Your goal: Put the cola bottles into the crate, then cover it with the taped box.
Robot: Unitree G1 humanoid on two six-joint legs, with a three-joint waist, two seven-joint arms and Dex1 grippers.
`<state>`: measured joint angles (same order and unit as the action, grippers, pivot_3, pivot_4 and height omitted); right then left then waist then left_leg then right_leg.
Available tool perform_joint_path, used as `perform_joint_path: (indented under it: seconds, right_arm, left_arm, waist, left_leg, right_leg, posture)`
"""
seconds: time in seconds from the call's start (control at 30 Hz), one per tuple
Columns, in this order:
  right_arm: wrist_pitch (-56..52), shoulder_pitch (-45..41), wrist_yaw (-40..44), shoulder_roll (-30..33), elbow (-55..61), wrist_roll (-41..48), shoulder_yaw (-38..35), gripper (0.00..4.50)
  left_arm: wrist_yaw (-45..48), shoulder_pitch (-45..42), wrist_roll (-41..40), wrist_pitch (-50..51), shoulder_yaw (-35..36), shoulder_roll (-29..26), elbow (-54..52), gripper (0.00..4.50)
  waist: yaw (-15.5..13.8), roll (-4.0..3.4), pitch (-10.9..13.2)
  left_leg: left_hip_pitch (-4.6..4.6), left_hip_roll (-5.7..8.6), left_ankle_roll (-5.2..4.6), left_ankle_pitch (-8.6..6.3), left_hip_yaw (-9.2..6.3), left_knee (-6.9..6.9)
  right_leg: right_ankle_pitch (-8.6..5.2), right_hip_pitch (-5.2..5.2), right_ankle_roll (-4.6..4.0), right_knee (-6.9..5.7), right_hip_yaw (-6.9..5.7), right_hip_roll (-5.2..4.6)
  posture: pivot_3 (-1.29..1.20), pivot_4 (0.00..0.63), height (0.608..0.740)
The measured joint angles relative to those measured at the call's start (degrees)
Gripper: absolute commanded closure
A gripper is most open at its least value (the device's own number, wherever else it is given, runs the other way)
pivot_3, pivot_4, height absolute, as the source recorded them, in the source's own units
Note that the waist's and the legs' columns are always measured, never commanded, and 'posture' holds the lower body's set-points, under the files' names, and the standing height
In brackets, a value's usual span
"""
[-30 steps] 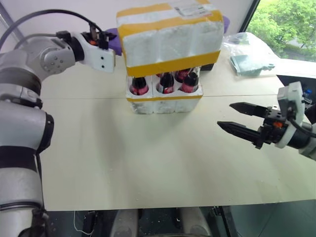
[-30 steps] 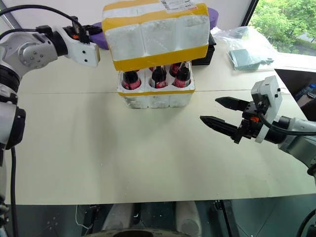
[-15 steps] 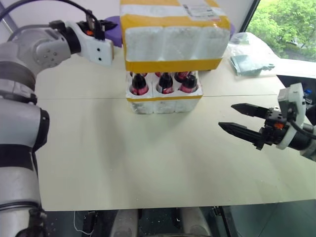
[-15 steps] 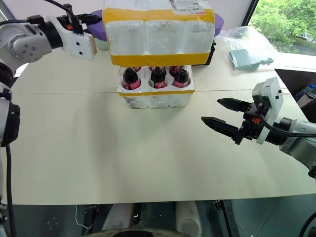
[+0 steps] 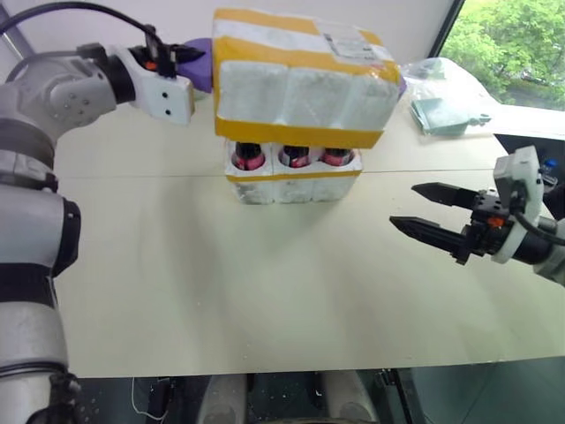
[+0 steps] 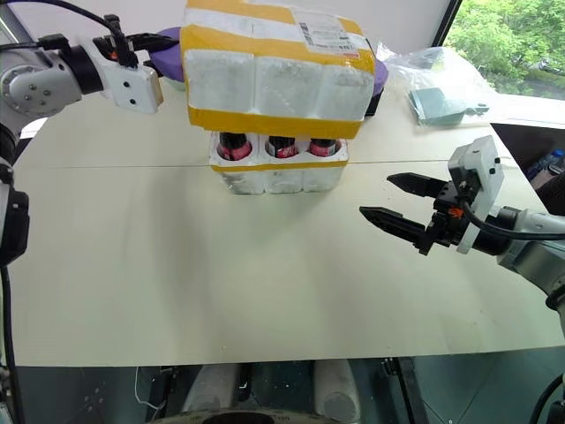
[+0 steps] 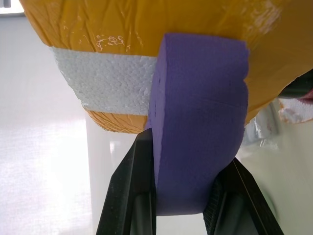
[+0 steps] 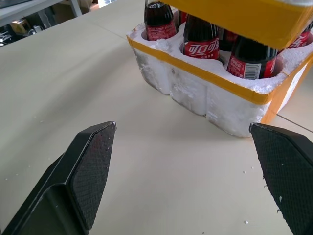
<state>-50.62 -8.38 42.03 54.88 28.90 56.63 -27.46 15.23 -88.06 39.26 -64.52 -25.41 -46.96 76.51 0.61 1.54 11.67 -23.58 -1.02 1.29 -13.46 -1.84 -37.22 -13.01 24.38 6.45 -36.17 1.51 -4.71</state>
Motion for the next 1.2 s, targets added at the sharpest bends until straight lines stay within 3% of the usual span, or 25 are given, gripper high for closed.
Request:
perform_joint_path:
  seconds: [0.3,0.9,1.0,1.17,1.2]
  right_arm:
    - [0.0,0.0,-0.1,0.0,0.0,-0.1,0.0,0.0]
    - [-0.2,1.2,-1.6,0.0,0.3,0.7,-0.6,0.0]
    - [-0.2,1.2,-1.8,0.0,0.3,0.7,-0.6,0.0]
    - [-0.2,1.0,-1.9,-0.1,0.3,0.7,-0.4,0.0]
    - [-0.2,1.0,-1.9,-0.2,0.3,0.7,-0.4,0.0]
  left_arm:
    - [-1.8,1.2,1.9,9.1,-0.9,1.1,0.0,3.67]
    - [-3.0,2.4,3.9,7.6,-3.0,2.3,0.0,3.67]
    - [-2.5,2.4,3.8,7.4,-3.0,2.3,0.0,2.57]
    - [-1.0,2.4,3.7,6.7,-3.0,1.8,0.1,0.04]
    - [-0.4,2.4,3.7,6.4,-3.0,1.6,0.1,0.04]
  waist:
    - [0.2,0.0,0.0]
    - [0.1,0.0,0.0]
    - [0.1,0.0,0.0]
    - [0.1,0.0,0.0]
    - [0.1,0.0,0.0]
  left_leg:
    - [0.02,0.0,0.0,0.0,0.0,-0.01]
    - [0.02,0.0,0.0,0.0,0.0,-0.06]
    - [0.02,0.0,0.0,0.0,0.0,-0.06]
    - [0.02,0.0,0.0,0.0,0.0,-0.05]
    - [0.02,0.0,0.0,0.0,0.0,-0.05]
  right_leg:
    - [0.0,0.0,0.01,-0.04,0.0,0.0]
    - [0.01,-0.01,0.02,-0.05,0.01,0.0]
    - [0.01,-0.01,0.02,-0.05,0.01,0.0]
    - [0.01,-0.01,0.02,-0.05,0.01,0.0]
    - [0.01,-0.01,0.02,-0.05,0.01,0.0]
  posture:
    - [0.0,0.15,0.739]
    - [0.0,0.15,0.739]
    - [0.0,0.15,0.739]
    - [0.0,0.15,0.739]
    - [0.0,0.15,0.739]
